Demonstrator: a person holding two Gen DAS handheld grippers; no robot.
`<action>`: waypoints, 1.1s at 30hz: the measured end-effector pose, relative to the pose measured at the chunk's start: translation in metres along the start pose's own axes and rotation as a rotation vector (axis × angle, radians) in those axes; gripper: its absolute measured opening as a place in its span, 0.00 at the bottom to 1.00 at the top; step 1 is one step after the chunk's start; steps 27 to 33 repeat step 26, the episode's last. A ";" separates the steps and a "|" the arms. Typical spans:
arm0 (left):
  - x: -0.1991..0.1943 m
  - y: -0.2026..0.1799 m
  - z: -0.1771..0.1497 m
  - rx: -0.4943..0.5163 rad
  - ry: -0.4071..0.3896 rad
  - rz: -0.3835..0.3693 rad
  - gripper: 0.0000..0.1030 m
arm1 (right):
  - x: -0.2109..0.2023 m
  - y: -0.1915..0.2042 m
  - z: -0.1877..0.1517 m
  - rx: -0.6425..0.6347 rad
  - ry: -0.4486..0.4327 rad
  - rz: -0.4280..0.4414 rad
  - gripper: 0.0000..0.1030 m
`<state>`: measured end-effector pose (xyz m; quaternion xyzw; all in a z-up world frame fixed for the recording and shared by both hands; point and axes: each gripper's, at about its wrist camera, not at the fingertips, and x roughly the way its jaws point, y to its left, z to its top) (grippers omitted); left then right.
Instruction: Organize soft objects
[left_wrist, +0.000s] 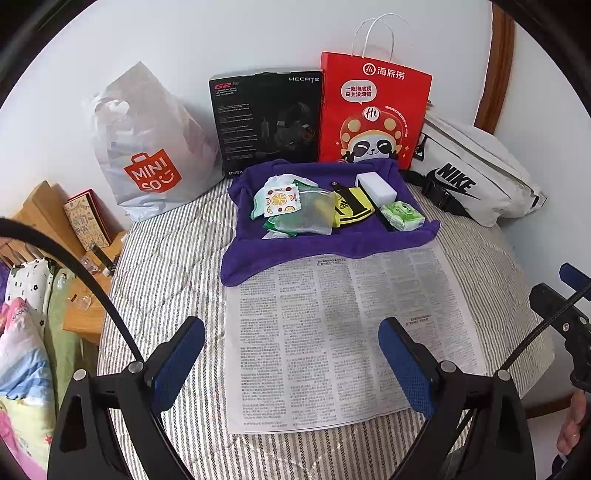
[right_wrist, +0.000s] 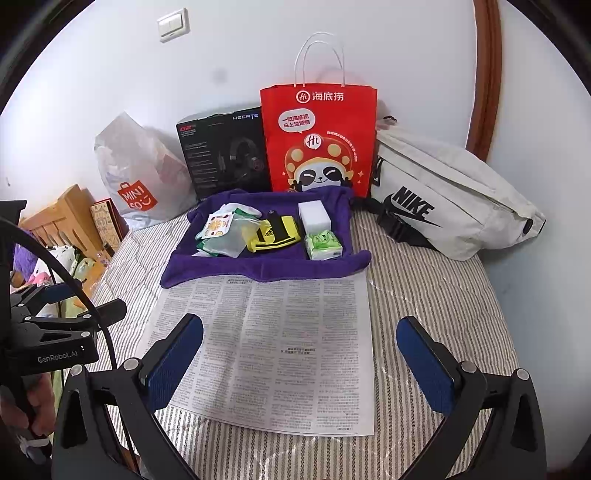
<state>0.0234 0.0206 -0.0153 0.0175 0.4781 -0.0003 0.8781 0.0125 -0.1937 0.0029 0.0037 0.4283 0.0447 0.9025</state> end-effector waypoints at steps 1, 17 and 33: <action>0.000 0.000 0.000 0.002 -0.001 -0.001 0.93 | -0.001 0.000 0.000 0.001 -0.001 0.000 1.00; 0.000 -0.002 -0.001 0.007 0.001 -0.001 0.93 | 0.001 0.000 -0.001 -0.010 0.015 -0.004 1.00; 0.002 0.000 0.000 0.000 -0.018 -0.030 0.96 | 0.005 0.002 -0.001 -0.005 0.022 0.003 1.00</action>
